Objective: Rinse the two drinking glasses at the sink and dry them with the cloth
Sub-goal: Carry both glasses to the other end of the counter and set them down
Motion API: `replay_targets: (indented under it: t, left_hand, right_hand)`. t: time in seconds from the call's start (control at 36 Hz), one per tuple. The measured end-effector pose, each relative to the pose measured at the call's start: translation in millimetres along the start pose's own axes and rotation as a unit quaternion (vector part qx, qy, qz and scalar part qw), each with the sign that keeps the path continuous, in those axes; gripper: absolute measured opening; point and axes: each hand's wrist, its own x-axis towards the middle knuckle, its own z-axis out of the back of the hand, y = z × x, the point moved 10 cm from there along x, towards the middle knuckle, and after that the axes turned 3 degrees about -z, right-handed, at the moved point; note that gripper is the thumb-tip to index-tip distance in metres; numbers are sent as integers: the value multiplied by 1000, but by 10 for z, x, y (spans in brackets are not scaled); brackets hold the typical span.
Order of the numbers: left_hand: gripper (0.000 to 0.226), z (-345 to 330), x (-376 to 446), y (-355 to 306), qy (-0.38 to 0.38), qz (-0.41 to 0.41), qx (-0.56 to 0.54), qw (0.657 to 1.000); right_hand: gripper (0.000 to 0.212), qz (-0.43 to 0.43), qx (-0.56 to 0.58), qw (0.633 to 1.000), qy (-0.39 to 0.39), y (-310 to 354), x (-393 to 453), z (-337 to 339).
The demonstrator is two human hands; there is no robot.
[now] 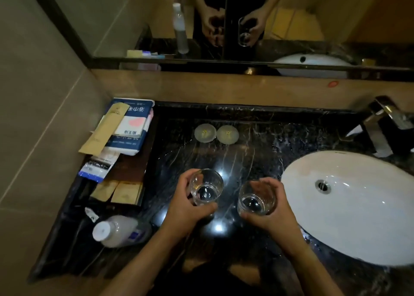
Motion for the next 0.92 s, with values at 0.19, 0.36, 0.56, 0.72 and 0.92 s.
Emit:
replay_targets:
  t: [0.19, 0.36, 0.56, 0.72, 0.92]
  left_hand:
    - [84, 185, 363, -30, -9, -22, -1, 1000]
    - [82, 254, 658, 14, -61, -28, -11, 998]
    - [81, 201, 1069, 47, -106, -27, -35, 993]
    - [81, 201, 1461, 19, -146, -37, -53, 987]
    - [79, 200, 1953, 49, -154, -40, -46, 986]
  right_hand:
    - [84, -2, -10, 1000, -22, 68, 216, -155]
    - [87, 1, -47, 999, -25, 81, 555, -166]
    - [87, 10, -52, 998, -19, 149, 1083, -136]
    - [85, 18, -37, 998, -41, 230, 1545, -105]
    - [81, 12, -13, 998, -58, 207, 2022, -110]
